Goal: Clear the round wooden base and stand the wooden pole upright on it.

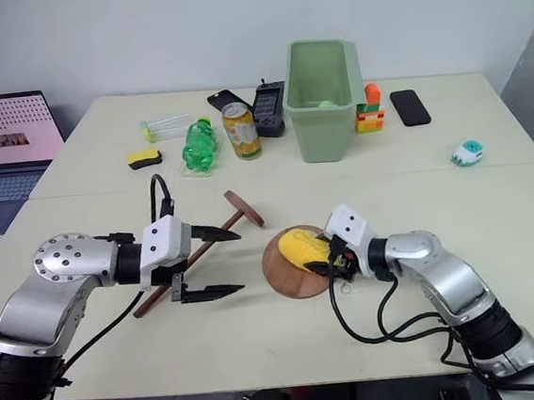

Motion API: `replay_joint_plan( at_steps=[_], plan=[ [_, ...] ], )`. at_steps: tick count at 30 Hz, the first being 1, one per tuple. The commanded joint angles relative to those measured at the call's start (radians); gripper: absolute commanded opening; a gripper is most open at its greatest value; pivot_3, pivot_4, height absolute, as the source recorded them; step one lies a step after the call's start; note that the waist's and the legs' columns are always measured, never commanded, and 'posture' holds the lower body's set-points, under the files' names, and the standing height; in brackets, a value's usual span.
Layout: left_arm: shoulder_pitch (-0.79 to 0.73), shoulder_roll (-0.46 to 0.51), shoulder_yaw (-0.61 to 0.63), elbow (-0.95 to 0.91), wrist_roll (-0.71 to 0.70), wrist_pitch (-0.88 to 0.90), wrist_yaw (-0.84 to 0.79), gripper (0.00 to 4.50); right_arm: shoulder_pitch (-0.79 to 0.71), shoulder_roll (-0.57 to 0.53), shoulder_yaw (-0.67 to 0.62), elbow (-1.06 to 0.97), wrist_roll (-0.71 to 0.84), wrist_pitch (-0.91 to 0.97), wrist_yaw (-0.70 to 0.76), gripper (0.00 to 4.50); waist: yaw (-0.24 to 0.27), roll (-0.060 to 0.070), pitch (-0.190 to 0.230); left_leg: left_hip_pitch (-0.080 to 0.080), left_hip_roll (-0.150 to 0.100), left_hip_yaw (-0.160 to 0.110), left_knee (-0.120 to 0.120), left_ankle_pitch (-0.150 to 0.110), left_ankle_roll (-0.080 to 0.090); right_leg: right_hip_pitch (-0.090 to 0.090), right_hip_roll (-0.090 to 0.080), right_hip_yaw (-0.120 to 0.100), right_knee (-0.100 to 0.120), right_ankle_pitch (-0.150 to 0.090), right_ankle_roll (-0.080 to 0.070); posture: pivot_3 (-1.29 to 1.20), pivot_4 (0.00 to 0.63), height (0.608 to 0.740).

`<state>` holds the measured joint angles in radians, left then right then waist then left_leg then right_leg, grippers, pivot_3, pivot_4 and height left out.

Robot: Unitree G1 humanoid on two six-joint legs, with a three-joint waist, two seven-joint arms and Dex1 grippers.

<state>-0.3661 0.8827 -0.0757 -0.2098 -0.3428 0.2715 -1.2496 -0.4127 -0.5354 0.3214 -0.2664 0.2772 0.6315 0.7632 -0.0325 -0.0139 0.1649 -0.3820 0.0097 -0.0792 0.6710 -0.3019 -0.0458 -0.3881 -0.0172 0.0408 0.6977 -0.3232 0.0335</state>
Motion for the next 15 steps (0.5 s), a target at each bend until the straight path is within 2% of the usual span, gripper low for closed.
replay_joint_plan(
  at_steps=[1, 5, 10, 15],
  plan=[
    [-0.018, -0.011, 0.01, -0.03, -0.008, -0.017, 0.003, 4.5, -0.009, -0.017, 0.023, -0.021, -0.051, -0.067, 0.021, 2.03, 0.0, 0.0, 0.0, 0.0, 0.0, 0.0, 0.0, 0.0, 0.0, 0.0, 0.0, 0.0, 0.0, 0.0, 0.0, 0.0, 0.15, 0.74],
    [-0.057, -0.054, 0.011, -0.029, -0.041, 0.009, 0.012, 4.5, -0.003, -0.027, 0.004, -0.062, -0.072, -0.102, 0.02, 1.08, 0.002, 0.0, 0.0, 0.0, 0.0, -0.001, 0.0, 0.0, 0.0, 0.0, 0.0, -0.001, 0.0, 0.0, 0.0, 0.0, 0.15, 0.74],
    [-0.124, -0.131, -0.003, -0.012, -0.076, 0.051, 0.029, 4.5, 0.023, -0.063, -0.113, -0.159, -0.036, -0.053, -0.007, 0.29, 0.003, 0.0, 0.0, -0.001, -0.001, -0.001, 0.002, 0.0, 0.0, 0.0, 0.0, -0.001, 0.0, 0.0, 0.0, 0.0, 0.15, 0.74],
    [-0.261, -0.317, -0.086, 0.071, -0.051, 0.012, 0.06, 4.5, 0.227, -0.163, -0.479, -0.192, -0.049, 0.002, -0.12, 0.21, 0.033, 0.0, 0.0, -0.005, -0.003, -0.003, 0.007, 0.0, 0.0, 0.003, -0.001, -0.002, -0.001, 0.0, 0.0, 0.0, 0.15, 0.74]
  ],
)
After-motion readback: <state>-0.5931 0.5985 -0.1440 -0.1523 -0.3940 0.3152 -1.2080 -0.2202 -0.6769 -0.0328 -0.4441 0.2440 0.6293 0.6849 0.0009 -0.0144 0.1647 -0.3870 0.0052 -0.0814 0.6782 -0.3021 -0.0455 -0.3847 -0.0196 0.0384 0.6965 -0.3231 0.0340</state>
